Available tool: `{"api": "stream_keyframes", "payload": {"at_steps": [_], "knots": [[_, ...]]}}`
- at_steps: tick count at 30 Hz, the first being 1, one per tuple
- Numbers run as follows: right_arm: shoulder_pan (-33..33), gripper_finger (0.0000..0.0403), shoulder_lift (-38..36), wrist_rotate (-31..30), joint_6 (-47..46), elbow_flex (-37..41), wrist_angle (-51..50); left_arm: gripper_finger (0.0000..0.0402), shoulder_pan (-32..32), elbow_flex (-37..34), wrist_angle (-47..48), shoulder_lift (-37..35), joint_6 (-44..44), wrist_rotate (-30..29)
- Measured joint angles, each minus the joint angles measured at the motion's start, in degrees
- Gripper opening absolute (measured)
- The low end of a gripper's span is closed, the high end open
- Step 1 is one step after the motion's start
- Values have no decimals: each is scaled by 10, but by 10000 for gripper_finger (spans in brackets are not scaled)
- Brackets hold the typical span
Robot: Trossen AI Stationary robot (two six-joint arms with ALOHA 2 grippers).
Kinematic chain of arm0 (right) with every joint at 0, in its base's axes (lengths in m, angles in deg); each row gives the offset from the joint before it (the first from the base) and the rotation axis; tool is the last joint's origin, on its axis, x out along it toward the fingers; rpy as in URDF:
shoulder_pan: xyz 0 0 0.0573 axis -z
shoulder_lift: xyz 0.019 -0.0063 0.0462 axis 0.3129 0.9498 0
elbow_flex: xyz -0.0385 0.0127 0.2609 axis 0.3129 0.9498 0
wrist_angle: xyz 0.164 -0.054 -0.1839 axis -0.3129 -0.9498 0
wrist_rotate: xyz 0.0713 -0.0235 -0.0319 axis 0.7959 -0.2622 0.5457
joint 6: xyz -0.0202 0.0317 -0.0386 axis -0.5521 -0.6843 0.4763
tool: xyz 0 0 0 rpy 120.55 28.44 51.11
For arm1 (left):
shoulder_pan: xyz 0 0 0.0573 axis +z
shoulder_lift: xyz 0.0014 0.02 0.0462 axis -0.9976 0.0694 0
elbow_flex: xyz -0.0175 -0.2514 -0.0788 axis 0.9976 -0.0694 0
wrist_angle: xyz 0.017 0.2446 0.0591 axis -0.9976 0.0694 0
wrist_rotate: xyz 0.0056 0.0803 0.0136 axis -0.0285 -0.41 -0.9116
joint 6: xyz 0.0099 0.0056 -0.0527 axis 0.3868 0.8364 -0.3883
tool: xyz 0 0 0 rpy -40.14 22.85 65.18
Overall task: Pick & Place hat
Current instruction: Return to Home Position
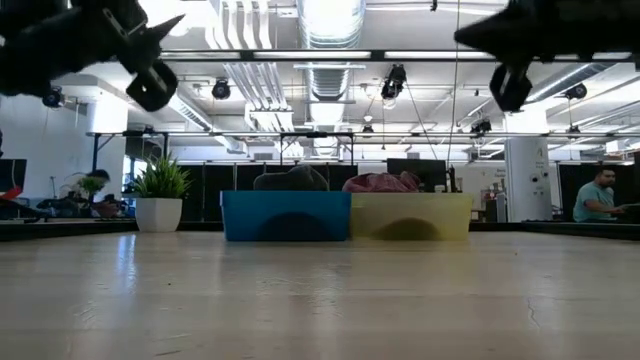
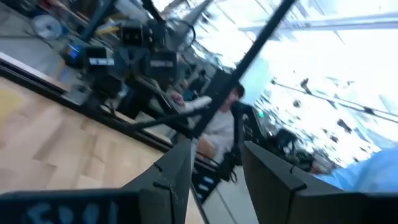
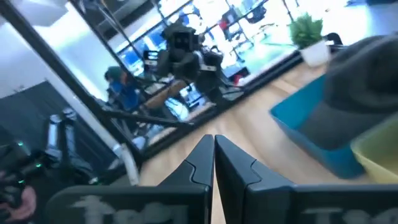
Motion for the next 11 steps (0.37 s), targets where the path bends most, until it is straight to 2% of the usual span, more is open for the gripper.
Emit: {"api": "stream_keyframes", "payload": {"at_steps": [4,11], "knots": [[31,11,-15,10,-1,62,28,138,0,-33,-51,20,-1,-12],[38,11,-51,16,-15,125,28,138,13,-64,-63,10,12,-5]]}}
